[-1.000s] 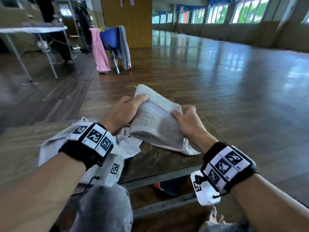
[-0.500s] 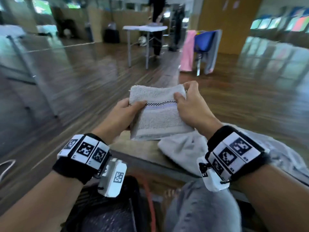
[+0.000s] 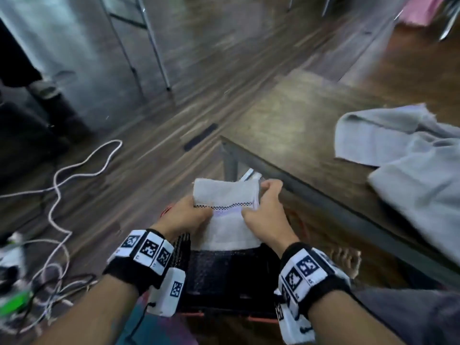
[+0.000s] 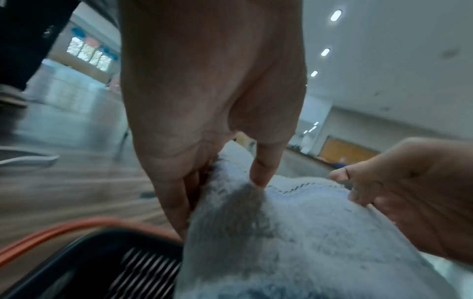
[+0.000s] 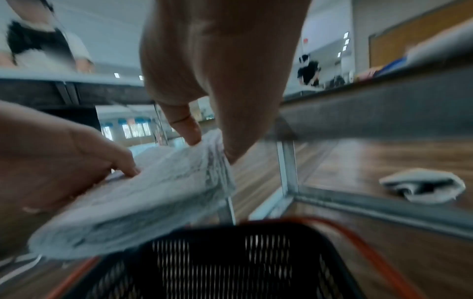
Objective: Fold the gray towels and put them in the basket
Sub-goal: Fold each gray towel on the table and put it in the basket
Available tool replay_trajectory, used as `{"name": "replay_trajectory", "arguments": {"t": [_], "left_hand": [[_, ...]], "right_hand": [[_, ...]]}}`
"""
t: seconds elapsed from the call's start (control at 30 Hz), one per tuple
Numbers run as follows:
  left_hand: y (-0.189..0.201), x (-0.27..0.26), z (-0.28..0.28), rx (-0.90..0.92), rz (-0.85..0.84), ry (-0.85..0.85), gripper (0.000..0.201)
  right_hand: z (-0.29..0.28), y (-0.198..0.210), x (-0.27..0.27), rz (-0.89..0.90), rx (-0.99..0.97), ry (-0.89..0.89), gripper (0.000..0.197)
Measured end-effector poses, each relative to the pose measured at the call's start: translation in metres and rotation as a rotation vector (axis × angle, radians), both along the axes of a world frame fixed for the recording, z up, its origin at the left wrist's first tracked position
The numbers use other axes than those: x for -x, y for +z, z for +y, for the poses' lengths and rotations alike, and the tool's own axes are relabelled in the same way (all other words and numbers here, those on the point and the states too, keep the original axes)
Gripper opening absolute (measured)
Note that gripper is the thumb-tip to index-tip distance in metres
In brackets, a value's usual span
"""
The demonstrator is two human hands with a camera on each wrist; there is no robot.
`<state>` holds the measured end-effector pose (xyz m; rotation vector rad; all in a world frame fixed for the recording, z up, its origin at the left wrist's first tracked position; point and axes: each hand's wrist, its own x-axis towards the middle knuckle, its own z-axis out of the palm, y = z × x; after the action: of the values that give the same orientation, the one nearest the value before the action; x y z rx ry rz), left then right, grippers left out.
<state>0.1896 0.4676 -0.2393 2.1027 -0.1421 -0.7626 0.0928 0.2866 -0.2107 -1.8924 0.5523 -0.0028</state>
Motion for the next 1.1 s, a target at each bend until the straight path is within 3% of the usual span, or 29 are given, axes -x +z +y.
{"name": "replay_trajectory", "arguments": {"t": [0.17,0.3,0.4,0.6,0.77,0.97,1.1], "left_hand": [[-0.074,0.008,0.026,-0.230,-0.044,0.126,0.052],[-0.126,0.016,0.036,-0.289,0.089,0.005,0.021],[-0.149,0.016,0.035,-0.336,0.201,-0.021,0.013],[-0.166,0.012,0.028,-0.465,0.244,0.013,0.020],[-0.175,0.007,0.023,-0.525,0.272,0.069,0.033],[-0.179,0.013,0.009,-0.601,0.275,-0.010,0.025],[-0.178,0.017,0.004,-0.679,0.238,-0.089,0.035]], "right_hand": [[0.025,-0.074,-0.005,0.249,-0.024,0.083,0.047],[0.038,-0.125,-0.004,0.413,-0.027,0.099,0.046],[0.043,-0.155,-0.001,0.498,-0.070,0.168,0.047],[0.037,-0.191,-0.002,0.528,-0.113,0.213,0.038],[0.040,-0.201,-0.009,0.567,-0.259,0.269,0.060],[0.038,-0.209,-0.016,0.619,-0.212,0.312,0.053],[0.038,-0.212,-0.012,0.651,-0.185,0.319,0.048]]}}
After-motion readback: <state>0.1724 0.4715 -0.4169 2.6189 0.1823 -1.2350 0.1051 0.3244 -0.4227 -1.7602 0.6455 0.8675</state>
